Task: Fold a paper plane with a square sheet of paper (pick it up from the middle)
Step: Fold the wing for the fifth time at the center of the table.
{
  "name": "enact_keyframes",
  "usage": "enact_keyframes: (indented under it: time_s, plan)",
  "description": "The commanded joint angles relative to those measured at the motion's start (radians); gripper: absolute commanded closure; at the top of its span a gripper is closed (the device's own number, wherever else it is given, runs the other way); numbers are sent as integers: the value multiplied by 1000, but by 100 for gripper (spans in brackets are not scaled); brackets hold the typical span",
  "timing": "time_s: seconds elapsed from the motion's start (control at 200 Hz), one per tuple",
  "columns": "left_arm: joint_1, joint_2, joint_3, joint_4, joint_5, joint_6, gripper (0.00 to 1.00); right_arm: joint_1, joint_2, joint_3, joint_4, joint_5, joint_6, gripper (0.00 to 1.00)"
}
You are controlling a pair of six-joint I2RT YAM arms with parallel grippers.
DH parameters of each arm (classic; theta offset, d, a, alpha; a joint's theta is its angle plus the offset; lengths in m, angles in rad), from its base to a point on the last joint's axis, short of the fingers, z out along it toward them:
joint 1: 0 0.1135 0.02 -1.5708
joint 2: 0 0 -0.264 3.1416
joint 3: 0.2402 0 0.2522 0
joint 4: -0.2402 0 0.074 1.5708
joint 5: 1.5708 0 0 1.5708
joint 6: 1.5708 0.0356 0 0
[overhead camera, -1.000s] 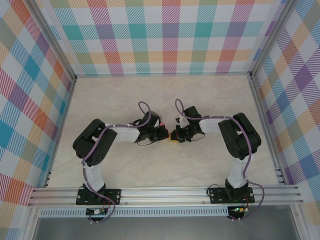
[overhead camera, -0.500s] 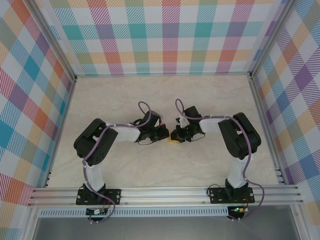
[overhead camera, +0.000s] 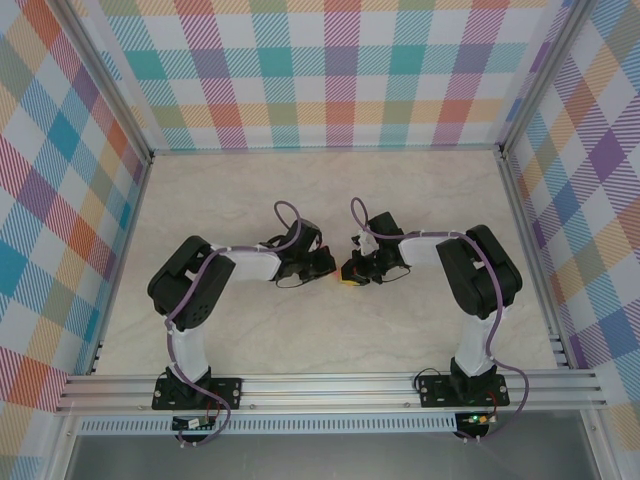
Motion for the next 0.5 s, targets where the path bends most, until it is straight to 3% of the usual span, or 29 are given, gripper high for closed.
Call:
enact_keyframes:
  time_s: [0.0, 0.495]
  plan:
    - [90, 16, -2, -107, -172, 12, 94, -4, 102, -65, -151, 204, -6, 98]
    - [250, 40, 52, -140, -162, 86, 94, -7, 110, -65, -155, 211, -7, 98]
